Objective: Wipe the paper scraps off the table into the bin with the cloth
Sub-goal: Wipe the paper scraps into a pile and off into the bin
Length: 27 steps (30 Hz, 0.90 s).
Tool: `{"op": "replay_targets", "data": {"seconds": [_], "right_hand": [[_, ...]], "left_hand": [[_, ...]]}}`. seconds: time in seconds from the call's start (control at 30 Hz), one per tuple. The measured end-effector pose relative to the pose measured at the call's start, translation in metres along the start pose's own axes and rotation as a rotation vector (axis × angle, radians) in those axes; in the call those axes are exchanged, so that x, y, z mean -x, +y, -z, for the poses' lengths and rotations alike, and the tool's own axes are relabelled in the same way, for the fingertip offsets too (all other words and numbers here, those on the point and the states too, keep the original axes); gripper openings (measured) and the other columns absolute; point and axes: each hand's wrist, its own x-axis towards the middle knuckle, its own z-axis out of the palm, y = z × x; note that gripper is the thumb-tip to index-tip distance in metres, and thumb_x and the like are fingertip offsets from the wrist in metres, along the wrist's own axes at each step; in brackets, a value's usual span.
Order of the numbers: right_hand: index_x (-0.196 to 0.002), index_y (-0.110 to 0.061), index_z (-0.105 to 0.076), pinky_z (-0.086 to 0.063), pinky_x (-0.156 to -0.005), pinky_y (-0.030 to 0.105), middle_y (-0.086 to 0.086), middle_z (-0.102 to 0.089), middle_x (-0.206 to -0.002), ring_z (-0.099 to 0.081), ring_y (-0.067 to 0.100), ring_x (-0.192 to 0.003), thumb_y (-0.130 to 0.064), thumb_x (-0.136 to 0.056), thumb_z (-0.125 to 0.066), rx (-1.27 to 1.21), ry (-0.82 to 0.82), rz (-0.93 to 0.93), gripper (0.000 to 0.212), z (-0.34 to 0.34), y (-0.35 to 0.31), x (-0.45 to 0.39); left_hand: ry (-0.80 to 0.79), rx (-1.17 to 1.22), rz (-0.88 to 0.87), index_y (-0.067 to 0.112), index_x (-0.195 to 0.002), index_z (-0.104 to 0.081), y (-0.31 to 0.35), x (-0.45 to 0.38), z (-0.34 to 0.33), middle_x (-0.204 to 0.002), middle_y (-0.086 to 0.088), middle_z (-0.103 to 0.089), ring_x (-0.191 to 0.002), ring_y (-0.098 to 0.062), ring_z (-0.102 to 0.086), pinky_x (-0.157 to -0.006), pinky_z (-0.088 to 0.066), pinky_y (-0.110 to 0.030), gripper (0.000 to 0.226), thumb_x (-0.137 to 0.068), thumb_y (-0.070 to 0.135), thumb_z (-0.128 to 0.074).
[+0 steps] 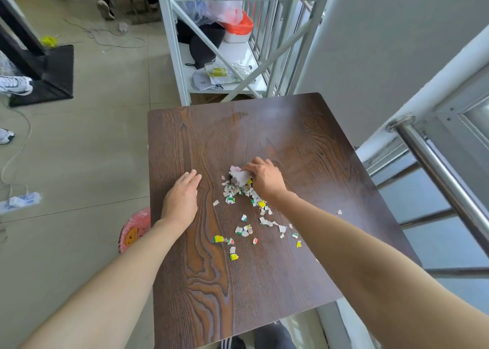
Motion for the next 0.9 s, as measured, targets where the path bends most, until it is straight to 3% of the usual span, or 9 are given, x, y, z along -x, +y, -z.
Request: {"op": "replay_targets", "data": {"seconds": [0.1,0.2,0.4,0.67,0.9], "right_hand": [[-0.112,-0.018,-0.067,-0.049,-0.08,0.042,0.008,-0.059,-0.105,-0.052,0.031,-0.102,-0.001,-0.088,-0.043,-0.074,0.058,-0.023,0.038,0.006,0.003,0.016],[-0.114,-0.013,-0.066,-0.041,-0.078,0.033,0.01,-0.06,-0.106,-0.054,0.029,-0.104,-0.007,-0.093,-0.046,-0.19,0.178,-0.144,0.03,0.018,0.012,0.031],[-0.115,-0.011,-0.065,-0.046,-0.086,0.038,0.015,-0.06,-0.112,-0.058,0.036,-0.104,-0.007,-0.089,-0.043,-0.21,0.259,-0.336,0.034,0.048,0.052,0.065],[-0.118,-0.012,-0.062,-0.048,-0.09,0.045,0.016,-0.057,-0.113,-0.054,0.036,-0.108,-0.017,-0.091,-0.047,0.041,0.257,-0.557,0.032,0.077,0.122,0.108],[-0.129,-0.015,-0.053,-0.042,-0.096,0.048,0.016,-0.049,-0.126,-0.045,0.036,-0.12,-0.008,-0.087,-0.044,0.065,0.194,-0.728,0.043,0.061,0.142,0.133]], "left_hand": [[-0.023,0.017,0.002,0.011,-0.142,-0.04,0.001,0.001,0.004,-0.154,-0.004,-0.033,-0.143,-0.02,-0.028,-0.116,-0.027,-0.036,0.047,-0.096,0.003,-0.041],[-0.044,0.022,-0.016,0.011,-0.143,-0.04,-0.001,0.006,0.007,-0.155,-0.003,-0.031,-0.143,-0.02,-0.027,-0.116,-0.028,-0.037,0.047,-0.096,0.002,-0.04],[-0.042,0.04,-0.024,0.01,-0.142,-0.041,0.009,0.028,0.009,-0.154,-0.003,-0.032,-0.14,-0.021,-0.032,-0.112,-0.033,-0.039,0.046,-0.097,0.003,-0.039],[-0.084,0.007,-0.059,0.007,-0.142,-0.041,0.026,0.051,0.001,-0.152,-0.006,-0.035,-0.14,-0.023,-0.032,-0.112,-0.033,-0.041,0.045,-0.097,0.005,-0.042],[-0.051,-0.058,0.02,0.005,-0.143,-0.038,0.034,0.061,-0.009,-0.153,-0.008,-0.033,-0.142,-0.025,-0.028,-0.112,-0.033,-0.042,0.047,-0.095,0.001,-0.04]]}}
